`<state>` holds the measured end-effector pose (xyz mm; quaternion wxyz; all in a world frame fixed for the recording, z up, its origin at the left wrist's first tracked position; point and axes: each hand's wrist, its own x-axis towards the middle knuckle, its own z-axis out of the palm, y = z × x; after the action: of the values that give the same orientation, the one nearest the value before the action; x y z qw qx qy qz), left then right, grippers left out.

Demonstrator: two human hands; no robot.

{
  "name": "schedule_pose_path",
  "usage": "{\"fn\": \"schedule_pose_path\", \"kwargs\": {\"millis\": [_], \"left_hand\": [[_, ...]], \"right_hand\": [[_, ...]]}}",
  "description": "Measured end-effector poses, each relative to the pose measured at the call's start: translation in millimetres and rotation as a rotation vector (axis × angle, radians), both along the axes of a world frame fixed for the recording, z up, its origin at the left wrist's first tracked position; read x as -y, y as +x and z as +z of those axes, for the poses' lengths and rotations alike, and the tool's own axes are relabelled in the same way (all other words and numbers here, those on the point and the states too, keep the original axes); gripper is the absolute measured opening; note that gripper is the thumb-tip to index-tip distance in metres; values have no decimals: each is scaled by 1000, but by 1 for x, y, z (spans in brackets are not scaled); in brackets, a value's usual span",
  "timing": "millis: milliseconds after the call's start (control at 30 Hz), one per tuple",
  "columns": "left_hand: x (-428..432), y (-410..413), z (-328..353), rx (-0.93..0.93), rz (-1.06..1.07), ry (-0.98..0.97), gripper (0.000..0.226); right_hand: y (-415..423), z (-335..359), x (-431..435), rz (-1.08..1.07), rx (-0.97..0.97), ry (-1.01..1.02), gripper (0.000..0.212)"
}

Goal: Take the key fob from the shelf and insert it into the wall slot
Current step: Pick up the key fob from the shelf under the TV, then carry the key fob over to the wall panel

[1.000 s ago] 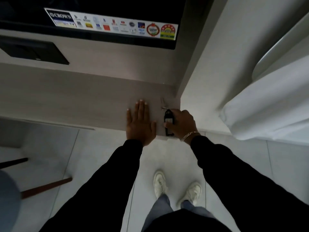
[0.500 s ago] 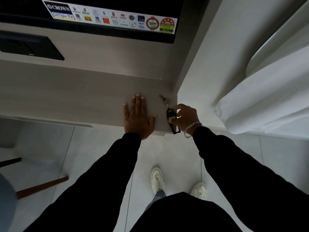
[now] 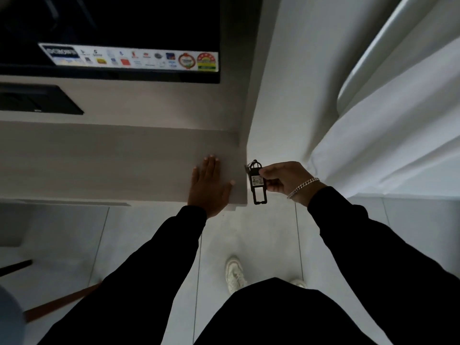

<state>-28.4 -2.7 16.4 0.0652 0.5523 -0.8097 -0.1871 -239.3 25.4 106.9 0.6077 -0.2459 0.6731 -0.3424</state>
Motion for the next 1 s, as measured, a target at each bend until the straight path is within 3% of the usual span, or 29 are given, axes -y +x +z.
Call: {"fn": "schedule_pose_path", "kwargs": {"millis": [267,367,767,1000], "left_hand": [[-25,-97,45,-319,-185,-72,69],[-34,-142,64,-401,-260,-97,81],[-111,-385,127,-486,-450,-390,70],[-151,-530,158,-619,-608,-423,67]], "right_hand": [[-88,28,-45,-68,87,-100,5],[-129,40,-70,-113,99,-186,7],[-346,104,-214,-299,26,-437,8],[-470,124,-276,-406,-6,-489,7]]}}
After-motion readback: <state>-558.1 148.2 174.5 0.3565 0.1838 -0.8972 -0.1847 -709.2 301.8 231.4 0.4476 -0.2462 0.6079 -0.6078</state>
